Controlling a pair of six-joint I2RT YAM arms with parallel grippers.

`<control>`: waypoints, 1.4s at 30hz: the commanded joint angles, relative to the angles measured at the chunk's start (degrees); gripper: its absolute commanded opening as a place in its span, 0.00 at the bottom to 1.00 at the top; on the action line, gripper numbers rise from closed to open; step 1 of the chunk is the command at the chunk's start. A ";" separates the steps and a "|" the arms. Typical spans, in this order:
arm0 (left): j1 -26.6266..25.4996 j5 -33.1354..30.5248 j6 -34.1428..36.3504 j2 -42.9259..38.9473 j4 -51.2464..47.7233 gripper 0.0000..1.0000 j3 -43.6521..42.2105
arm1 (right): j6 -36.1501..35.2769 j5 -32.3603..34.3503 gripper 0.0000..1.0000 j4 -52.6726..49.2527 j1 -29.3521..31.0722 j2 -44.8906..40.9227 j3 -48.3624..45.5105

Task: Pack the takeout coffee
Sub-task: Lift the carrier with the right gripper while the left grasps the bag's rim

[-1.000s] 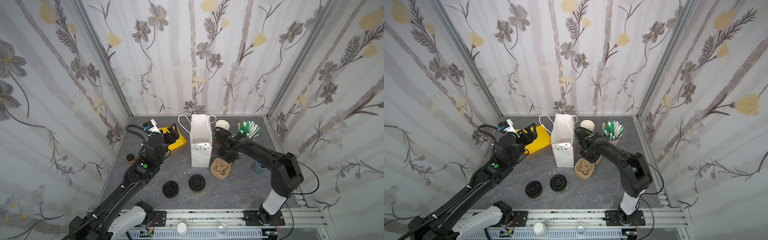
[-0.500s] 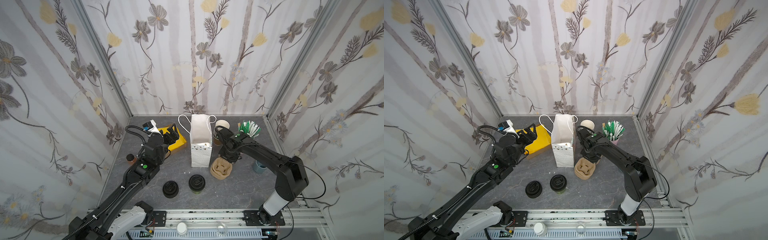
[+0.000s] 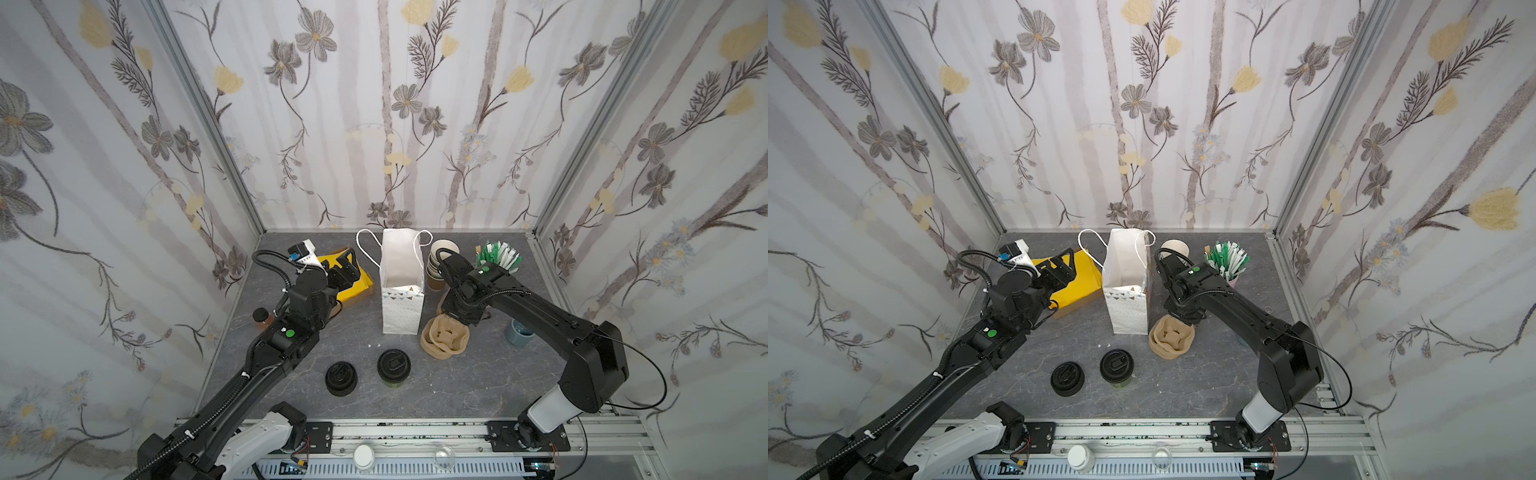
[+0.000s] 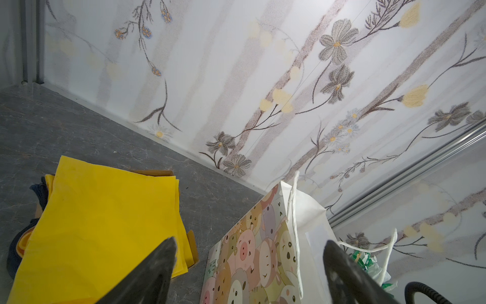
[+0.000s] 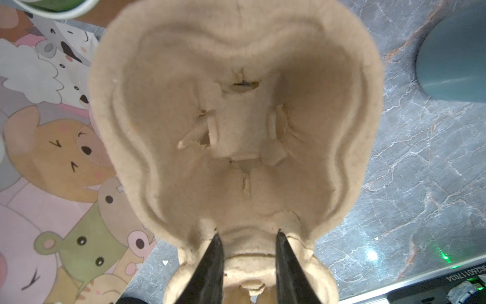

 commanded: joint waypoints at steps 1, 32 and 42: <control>0.16 1.34 0.38 0.69 -0.39 0.88 0.61 | -2.04 0.23 0.28 -1.85 0.24 -1.27 0.52; 7.36 38.00 1.37 25.98 -29.95 0.82 30.90 | -7.76 -1.07 0.26 -7.23 4.24 -14.33 -1.47; 7.37 40.67 2.76 30.53 -33.69 0.63 33.86 | -8.84 -0.29 0.26 -7.86 4.26 -15.69 -0.65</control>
